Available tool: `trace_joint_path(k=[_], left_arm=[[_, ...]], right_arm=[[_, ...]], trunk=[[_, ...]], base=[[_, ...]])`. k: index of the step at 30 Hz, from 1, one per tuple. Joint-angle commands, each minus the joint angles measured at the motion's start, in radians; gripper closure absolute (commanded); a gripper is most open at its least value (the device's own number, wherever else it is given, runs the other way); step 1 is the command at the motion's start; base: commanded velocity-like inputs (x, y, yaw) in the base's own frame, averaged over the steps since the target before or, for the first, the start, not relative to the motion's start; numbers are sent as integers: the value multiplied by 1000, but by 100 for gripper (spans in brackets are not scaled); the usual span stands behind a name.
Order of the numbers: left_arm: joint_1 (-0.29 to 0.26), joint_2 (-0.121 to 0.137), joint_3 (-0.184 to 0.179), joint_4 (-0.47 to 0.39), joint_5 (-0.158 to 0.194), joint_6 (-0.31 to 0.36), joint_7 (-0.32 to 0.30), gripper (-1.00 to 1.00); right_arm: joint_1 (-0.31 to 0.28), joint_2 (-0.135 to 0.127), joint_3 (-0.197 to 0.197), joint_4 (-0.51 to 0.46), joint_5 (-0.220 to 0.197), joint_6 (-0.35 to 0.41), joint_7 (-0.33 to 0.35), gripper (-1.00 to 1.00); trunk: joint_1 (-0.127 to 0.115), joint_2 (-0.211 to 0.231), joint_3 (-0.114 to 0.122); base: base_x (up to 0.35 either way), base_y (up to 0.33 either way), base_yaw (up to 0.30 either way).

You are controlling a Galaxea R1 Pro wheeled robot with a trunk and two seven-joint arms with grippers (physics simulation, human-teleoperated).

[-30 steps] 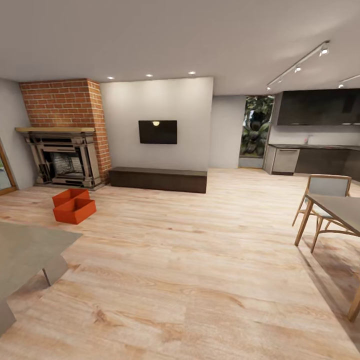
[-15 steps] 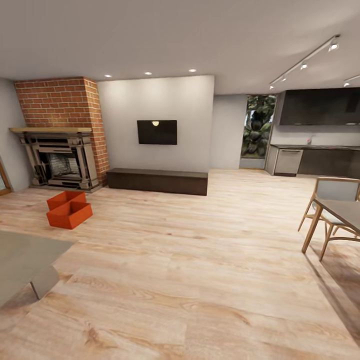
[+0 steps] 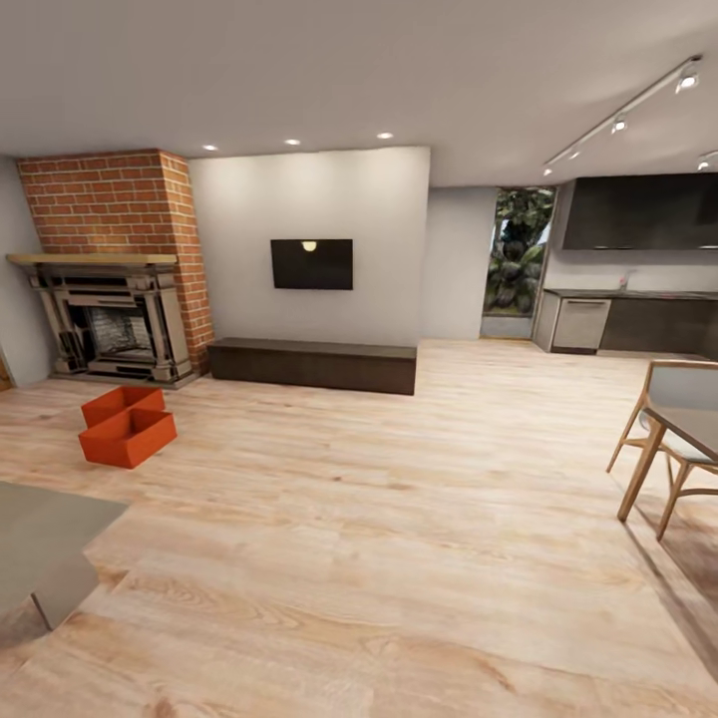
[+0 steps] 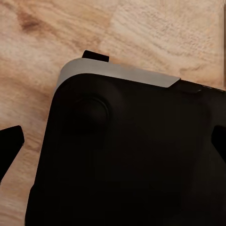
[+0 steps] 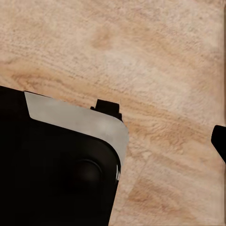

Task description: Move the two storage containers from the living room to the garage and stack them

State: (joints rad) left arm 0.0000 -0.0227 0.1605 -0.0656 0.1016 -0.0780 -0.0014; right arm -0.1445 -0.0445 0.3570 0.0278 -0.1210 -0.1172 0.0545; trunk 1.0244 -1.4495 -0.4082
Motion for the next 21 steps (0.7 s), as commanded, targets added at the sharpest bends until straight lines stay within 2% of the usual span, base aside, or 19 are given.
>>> trace_joint_path(k=[1, 17, 21], left_arm=[[0, 0, 0, -1, 10, -2, 0, -100], [0, 0, 1, -7, 8, -6, 0, -100], [0, 3, 1, -89, 8, -1, 7, -100]], right_arm=[[-1, 0, 6, 3, -11, -7, 5, -100], [-1, -1, 6, 3, -10, -10, 4, -100], [-1, -4, 5, 3, -8, -13, 4, -100]], trunk=[[1, 0, -1], [1, 0, -1], [1, 0, -1]], base=[[325, 0, 0], [325, 0, 0], [325, 0, 0]])
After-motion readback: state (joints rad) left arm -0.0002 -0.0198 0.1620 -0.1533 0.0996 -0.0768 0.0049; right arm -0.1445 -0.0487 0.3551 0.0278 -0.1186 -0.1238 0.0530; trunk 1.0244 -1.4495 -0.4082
